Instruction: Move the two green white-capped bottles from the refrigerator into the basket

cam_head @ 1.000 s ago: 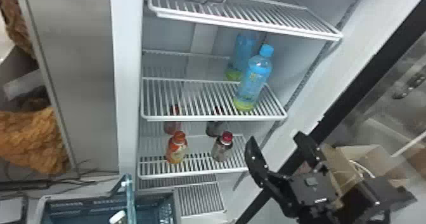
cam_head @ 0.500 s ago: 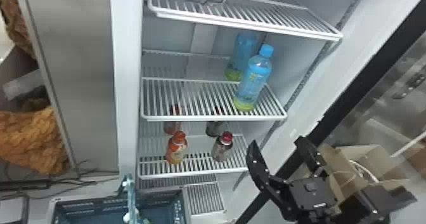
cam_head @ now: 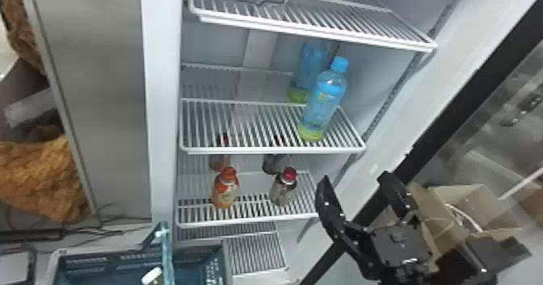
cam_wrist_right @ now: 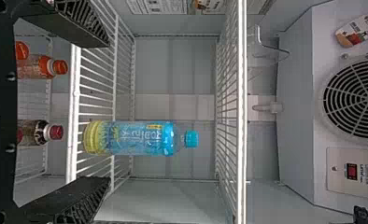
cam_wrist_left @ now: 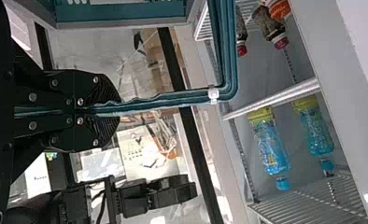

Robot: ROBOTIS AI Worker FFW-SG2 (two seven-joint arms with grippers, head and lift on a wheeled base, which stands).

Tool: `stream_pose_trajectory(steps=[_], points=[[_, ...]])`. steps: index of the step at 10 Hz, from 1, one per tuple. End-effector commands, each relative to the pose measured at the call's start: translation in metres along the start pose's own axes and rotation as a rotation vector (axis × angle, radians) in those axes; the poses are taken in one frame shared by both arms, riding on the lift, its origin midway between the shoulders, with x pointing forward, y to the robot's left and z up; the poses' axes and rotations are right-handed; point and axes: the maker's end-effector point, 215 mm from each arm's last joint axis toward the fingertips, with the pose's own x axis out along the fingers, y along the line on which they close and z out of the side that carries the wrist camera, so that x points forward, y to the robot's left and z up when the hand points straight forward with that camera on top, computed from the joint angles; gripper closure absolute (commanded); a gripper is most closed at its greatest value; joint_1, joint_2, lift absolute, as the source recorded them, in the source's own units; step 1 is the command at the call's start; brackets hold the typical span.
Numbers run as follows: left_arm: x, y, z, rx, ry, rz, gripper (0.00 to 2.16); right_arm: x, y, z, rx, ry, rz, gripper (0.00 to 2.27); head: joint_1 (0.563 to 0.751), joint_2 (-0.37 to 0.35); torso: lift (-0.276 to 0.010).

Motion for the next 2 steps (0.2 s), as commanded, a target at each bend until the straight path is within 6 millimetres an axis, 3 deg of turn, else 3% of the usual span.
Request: stream_pose_trajectory(steps=[1, 2], points=[[-0.0003, -0.0004, -0.0004, 0.000, 0.000, 0.000, 1.19, 0.0001, 0.0000, 0.0015, 0.000, -0.003, 0.000, 0.01, 0.695, -0.350, -0.004], [-0.0001, -0.0003, -0.0014, -0.002, -0.001, -0.001, 1.19, 0.0001, 0.0004, 0.0015, 0.000, -0.003, 0.001, 0.01, 0.695, -0.350, -0.004]])
